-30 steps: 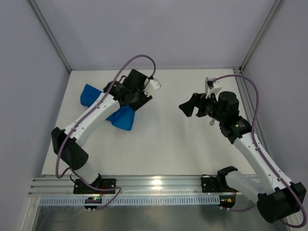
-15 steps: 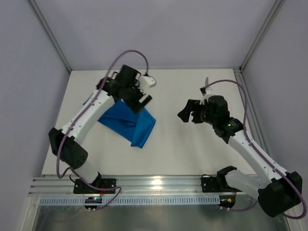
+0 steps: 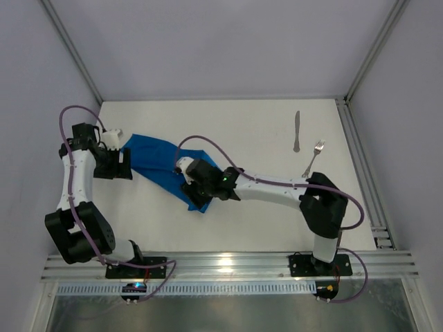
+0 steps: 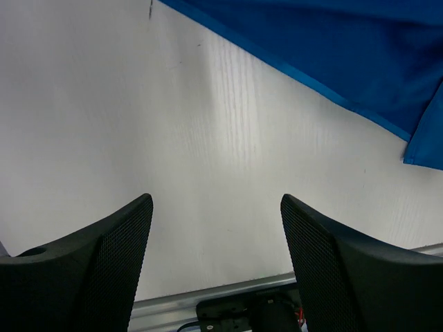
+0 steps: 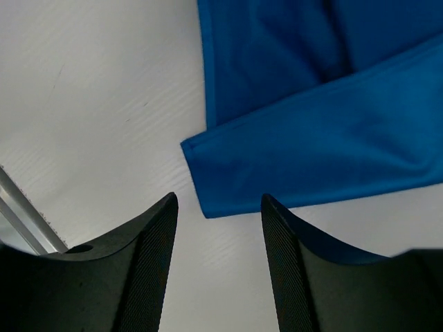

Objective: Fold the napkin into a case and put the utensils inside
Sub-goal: Pick up the crumpled napkin from the center of the board.

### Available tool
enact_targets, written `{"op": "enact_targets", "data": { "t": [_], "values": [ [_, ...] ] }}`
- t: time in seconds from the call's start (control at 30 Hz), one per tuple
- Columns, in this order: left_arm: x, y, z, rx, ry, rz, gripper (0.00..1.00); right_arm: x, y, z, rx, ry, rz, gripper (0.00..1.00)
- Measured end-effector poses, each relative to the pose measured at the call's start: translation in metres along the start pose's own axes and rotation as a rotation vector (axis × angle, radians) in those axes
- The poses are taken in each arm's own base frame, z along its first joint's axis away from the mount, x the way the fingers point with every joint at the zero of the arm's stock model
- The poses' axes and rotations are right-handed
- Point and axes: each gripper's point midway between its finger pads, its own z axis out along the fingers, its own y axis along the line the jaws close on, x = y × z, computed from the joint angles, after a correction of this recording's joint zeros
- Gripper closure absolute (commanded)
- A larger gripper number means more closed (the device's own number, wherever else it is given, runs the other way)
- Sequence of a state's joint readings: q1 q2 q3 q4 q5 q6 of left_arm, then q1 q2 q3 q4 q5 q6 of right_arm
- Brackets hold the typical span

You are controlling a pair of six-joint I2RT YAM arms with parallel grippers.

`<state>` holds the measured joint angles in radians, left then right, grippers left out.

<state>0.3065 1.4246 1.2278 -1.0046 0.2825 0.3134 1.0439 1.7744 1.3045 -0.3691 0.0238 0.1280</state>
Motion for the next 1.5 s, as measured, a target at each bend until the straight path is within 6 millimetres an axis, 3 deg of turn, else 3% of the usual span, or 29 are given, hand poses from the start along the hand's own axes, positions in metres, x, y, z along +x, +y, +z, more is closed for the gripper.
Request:
{"op": "enact_targets", "data": {
  "t": [0.13, 0.23, 0.57, 0.73, 0.87, 0.9, 1.2, 1.33, 1.5],
  "values": [
    [0.011, 0.005, 0.005, 0.006, 0.010, -0.040, 0.20, 0.000, 0.037, 0.034, -0.027, 0.063, -0.133, 0.44],
    [0.013, 0.003, 0.007, 0.016, 0.005, -0.047, 0.20, 0.004, 0.053, 0.052, -0.040, 0.105, -0.185, 0.44],
    [0.010, -0.002, 0.008, 0.043, -0.013, -0.052, 0.20, 0.040, 0.031, 0.074, 0.099, 0.241, -0.243, 0.46],
    [0.010, -0.002, 0.008, 0.045, -0.017, -0.049, 0.20, 0.036, 0.027, 0.076, 0.129, 0.225, -0.259, 0.58],
    [0.010, -0.004, 0.008, 0.054, -0.018, -0.045, 0.20, 0.034, 0.024, 0.078, 0.149, 0.214, -0.286, 0.83],
    [0.010, -0.005, 0.008, 0.060, -0.018, -0.044, 0.20, 0.033, 0.023, 0.079, 0.155, 0.210, -0.292, 0.95],
    [0.012, -0.020, 0.008, 0.151, -0.026, 0.008, 0.28, 0.035, 0.016, 0.074, 0.177, 0.188, -0.291, 0.96],
    [0.015, -0.029, 0.013, 0.183, -0.018, 0.039, 0.31, 0.032, 0.008, 0.056, 0.158, 0.154, -0.225, 0.96],
    [0.021, -0.054, 0.034, 0.210, 0.015, 0.172, 0.25, 0.013, -0.024, 0.021, 0.115, 0.045, -0.042, 0.96]
  ]
}}
